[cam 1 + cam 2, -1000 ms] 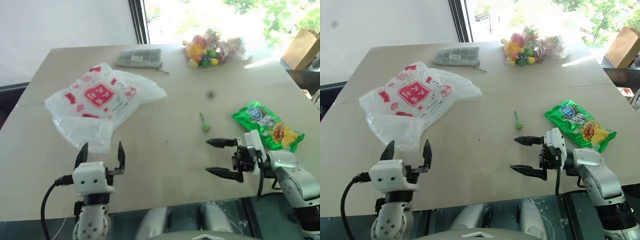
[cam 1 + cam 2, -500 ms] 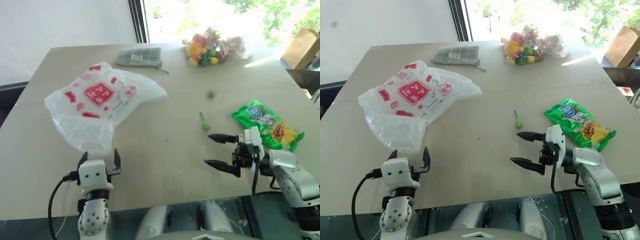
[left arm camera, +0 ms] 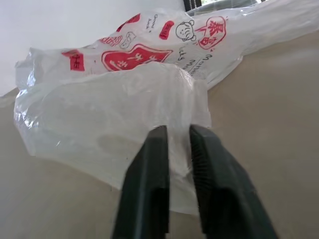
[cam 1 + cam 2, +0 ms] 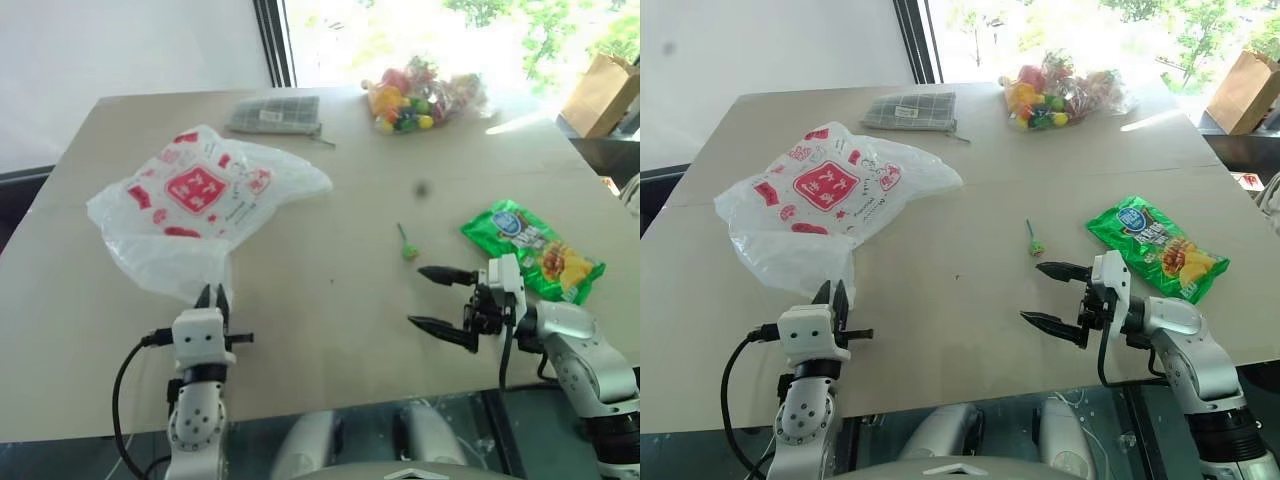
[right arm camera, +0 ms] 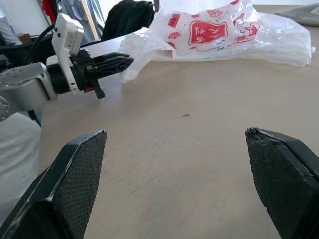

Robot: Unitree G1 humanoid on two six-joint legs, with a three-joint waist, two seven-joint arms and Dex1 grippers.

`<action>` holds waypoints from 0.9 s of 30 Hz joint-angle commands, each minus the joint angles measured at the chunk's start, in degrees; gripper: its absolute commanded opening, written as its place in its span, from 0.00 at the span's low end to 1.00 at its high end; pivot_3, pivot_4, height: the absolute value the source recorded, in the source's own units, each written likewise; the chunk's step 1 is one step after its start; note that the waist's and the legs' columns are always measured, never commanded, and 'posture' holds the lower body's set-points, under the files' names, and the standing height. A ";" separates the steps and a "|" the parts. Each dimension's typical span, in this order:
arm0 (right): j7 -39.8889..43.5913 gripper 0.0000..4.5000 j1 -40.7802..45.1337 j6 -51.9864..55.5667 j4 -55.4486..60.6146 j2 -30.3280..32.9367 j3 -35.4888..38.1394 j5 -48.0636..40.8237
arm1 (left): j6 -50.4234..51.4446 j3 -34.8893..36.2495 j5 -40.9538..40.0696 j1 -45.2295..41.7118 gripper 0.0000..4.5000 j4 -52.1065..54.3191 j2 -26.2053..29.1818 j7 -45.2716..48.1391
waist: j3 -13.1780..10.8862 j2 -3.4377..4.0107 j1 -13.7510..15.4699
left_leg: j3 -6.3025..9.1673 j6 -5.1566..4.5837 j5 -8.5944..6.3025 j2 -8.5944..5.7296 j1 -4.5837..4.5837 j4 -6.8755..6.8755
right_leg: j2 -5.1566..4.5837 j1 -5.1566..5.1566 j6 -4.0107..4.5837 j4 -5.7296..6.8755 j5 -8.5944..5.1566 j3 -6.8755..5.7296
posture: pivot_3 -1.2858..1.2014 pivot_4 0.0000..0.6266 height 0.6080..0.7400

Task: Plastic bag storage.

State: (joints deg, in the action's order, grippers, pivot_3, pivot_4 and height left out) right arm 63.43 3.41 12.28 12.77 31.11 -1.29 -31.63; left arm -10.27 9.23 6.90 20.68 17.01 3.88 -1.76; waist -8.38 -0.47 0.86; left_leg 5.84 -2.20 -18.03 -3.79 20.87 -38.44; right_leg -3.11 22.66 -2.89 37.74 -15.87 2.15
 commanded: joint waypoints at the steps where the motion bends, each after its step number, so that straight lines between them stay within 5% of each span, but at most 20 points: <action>1: -0.31 1.00 1.39 -1.48 -0.31 -0.10 1.30 0.24 | 0.29 1.18 -0.53 0.16 0.01 1.35 0.00 -0.87 | 0.00 0.00 -0.01 | 0.00 0.00 0.00 0.00 0.00 0.00 | 0.00 0.00 0.00 0.01 0.00 0.01 | 0.52 0.24 1.00; 10: -10.86 1.00 8.93 -6.55 -9.83 -4.40 1.68 9.08 | -1.44 0.57 -2.80 1.30 0.01 2.67 -0.59 0.21 | 0.00 0.00 -0.06 | -0.04 0.09 0.06 0.00 -0.03 -0.01 | 0.03 0.09 0.00 0.13 0.00 0.06 | 0.52 0.24 1.00; 13: -9.61 1.00 7.95 -7.59 -9.59 -4.38 1.28 8.77 | -3.25 0.09 -2.98 2.16 0.19 3.68 -0.30 1.14 | 0.00 0.00 0.07 | -0.04 0.09 0.05 -0.02 0.01 -0.01 | 0.00 0.08 0.00 0.09 0.00 0.06 | 0.52 0.24 1.00; 21: -2.70 1.00 5.02 -3.97 -4.31 -2.97 1.35 0.99 | 1.67 0.59 -1.68 2.89 0.95 5.25 -0.48 0.03 | 0.00 0.01 -0.18 | -0.04 0.09 0.05 0.01 -0.02 0.00 | 0.04 0.08 0.00 0.13 0.00 0.09 | 0.52 0.24 1.00; 27: 0.03 1.00 4.16 -3.08 -2.33 -0.49 0.36 0.88 | 8.21 -0.74 -2.03 0.12 0.95 4.69 0.02 1.30 | 0.00 0.00 -0.03 | -0.04 0.08 0.05 -0.01 -0.02 -0.01 | 0.01 0.06 0.00 0.13 0.00 0.06 | 0.52 0.24 1.00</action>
State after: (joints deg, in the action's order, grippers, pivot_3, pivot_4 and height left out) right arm 63.23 7.51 9.37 8.59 30.56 -1.32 -30.07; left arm -4.48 9.18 4.89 21.42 19.78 3.50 -1.00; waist -8.38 -0.47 0.83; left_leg 5.81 -2.12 -17.97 -3.80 20.84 -38.46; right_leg -3.10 22.72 -2.89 37.88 -15.87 2.20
